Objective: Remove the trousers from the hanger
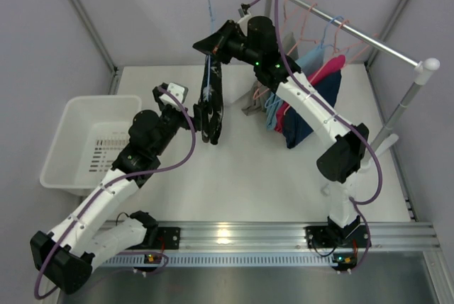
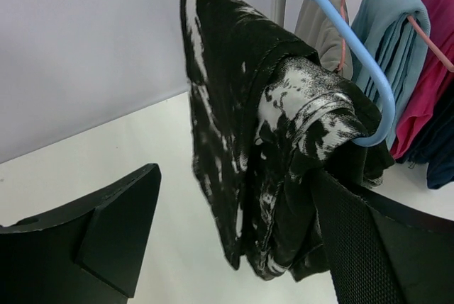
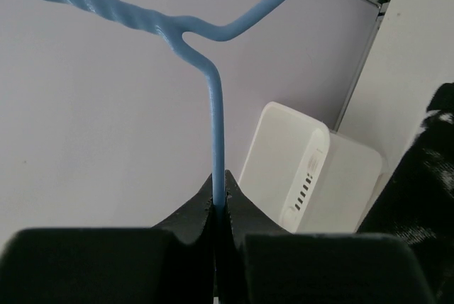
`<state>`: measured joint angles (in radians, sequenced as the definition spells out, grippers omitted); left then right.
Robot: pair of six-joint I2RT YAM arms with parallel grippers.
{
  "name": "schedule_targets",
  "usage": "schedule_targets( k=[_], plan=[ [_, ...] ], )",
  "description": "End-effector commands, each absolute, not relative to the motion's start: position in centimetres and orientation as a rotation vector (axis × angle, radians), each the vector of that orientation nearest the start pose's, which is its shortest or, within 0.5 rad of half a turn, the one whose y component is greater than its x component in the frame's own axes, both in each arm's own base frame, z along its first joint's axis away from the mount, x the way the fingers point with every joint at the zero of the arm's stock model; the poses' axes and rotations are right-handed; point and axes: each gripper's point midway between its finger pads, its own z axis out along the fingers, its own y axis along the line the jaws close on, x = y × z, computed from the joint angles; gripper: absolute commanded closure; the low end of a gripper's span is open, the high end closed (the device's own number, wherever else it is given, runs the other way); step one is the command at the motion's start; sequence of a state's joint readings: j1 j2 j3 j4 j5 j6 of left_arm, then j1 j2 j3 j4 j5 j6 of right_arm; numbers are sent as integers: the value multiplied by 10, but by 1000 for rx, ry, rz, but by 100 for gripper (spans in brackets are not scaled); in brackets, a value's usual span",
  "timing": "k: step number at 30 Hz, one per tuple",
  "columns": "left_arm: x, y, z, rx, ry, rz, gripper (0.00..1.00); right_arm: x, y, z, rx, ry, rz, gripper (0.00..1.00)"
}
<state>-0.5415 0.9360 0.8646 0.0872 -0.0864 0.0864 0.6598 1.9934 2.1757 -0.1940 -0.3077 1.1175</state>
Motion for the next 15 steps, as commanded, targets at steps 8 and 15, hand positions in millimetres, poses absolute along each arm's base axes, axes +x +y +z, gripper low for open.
schedule_targets(
  k=[8,15],
  plan=[
    [323,-170,353,334,1410,-321,7,367,421,538,21,1537,1738,100],
    [340,-156,351,293,1393,-195,15,347,427,551,-42,1498,1803,100]
  ],
)
